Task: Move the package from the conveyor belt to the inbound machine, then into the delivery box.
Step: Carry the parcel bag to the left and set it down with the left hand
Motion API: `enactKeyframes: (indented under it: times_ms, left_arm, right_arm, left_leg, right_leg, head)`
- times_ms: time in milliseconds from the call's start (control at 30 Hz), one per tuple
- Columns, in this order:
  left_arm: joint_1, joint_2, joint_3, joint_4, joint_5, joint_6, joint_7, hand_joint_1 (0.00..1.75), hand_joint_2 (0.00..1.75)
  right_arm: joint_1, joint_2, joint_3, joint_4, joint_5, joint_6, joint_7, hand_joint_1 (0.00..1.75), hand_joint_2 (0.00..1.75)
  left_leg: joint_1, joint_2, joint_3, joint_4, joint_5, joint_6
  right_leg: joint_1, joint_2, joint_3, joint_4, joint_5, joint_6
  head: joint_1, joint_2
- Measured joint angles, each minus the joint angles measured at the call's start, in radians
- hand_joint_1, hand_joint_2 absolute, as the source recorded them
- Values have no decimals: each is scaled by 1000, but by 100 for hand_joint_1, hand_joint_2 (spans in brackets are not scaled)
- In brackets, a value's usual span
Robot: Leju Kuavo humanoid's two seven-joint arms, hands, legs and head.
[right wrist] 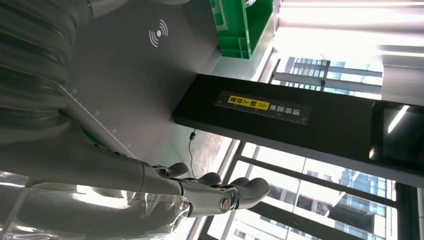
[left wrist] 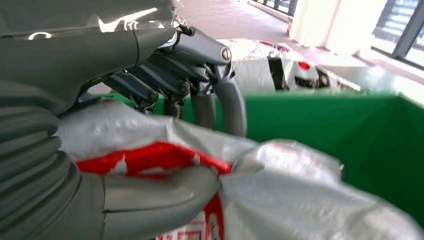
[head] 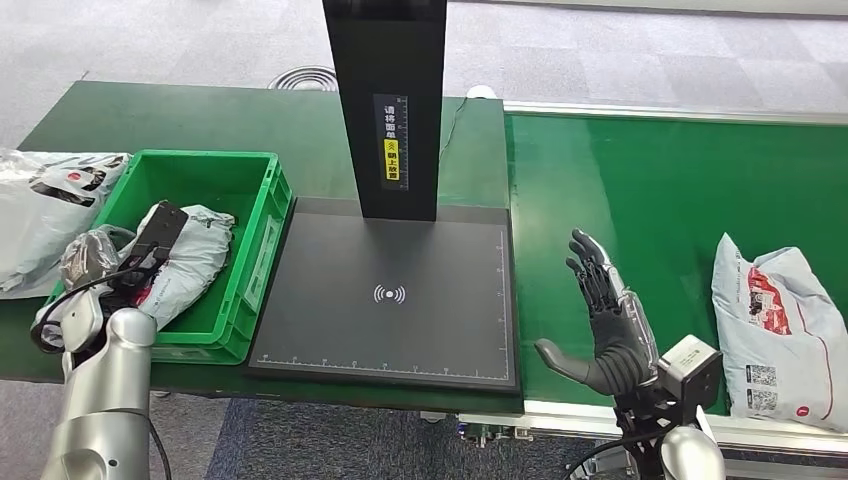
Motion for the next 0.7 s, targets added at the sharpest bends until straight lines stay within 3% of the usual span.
enactKeyframes:
  times_ms: [133,267,433,533,700]
  left_arm:
    - [-2,0,13,-2,53,94,-58,0,175]
    - [6,-3,15,-50,141,251,-161,0,175]
    - [52,-10,-4,-189,333,423,-383,0,175]
    - [87,-20,-22,-295,454,448,-474,0,175]
    - [119,-31,-35,-388,483,448,-494,0,175]
  right_arm:
    - [0,0,0,0,-9,-1,0,0,175]
    - [-2,0,0,0,-21,-12,0,0,175]
    - [-12,-5,0,0,-51,-17,1,0,175]
    - [-26,-12,2,2,-65,-18,4,0,175]
    - [-38,-19,6,6,-69,-18,5,0,175]
  left_leg:
    - [0,0,0,0,0,0]
    - [0,0,-1,0,0,0]
    - [0,0,-1,0,0,0]
    - [0,0,-1,0,0,0]
    - [0,0,0,0,0,0]
  right_leg:
    - [0,0,0,0,0,0]
    - [0,0,0,0,0,0]
    - [0,0,0,0,0,0]
    - [0,0,0,0,0,0]
    - [0,0,0,0,0,0]
  head:
    - [0,0]
    - [0,0]
    - [0,0]
    - [0,0]
    - [0,0]
